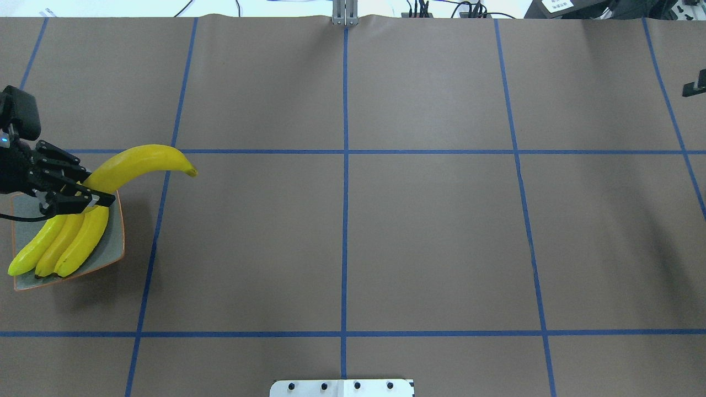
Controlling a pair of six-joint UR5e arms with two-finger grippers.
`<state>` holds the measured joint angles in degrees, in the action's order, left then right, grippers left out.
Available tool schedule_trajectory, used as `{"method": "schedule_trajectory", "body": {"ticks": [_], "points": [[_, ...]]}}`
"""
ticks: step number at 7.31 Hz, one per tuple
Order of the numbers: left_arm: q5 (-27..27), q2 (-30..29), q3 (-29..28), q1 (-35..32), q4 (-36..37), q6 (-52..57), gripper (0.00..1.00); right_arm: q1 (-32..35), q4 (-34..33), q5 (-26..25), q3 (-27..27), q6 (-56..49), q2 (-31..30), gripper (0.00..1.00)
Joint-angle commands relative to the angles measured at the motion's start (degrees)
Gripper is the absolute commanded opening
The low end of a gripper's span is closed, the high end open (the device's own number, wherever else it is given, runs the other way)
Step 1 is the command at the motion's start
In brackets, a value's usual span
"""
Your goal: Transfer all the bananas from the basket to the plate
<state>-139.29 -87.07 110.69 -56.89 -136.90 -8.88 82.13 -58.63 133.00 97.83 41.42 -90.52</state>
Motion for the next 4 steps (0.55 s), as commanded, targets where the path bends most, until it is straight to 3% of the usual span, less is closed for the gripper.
{"method": "schedule_trajectory", "body": {"ticks": [1, 4], "points": [[-5.8, 3.1, -5.4, -4.7, -0.3, 19.9, 0.00, 8.7, -0.2, 5.4, -8.3, -18.1, -1.1, 1.00], [-11.8, 3.0, -17.0, -7.8, -0.2, 41.0, 0.00, 13.0, -0.4, 5.4, -12.7, -30.2, -2.0, 1.00]]}}
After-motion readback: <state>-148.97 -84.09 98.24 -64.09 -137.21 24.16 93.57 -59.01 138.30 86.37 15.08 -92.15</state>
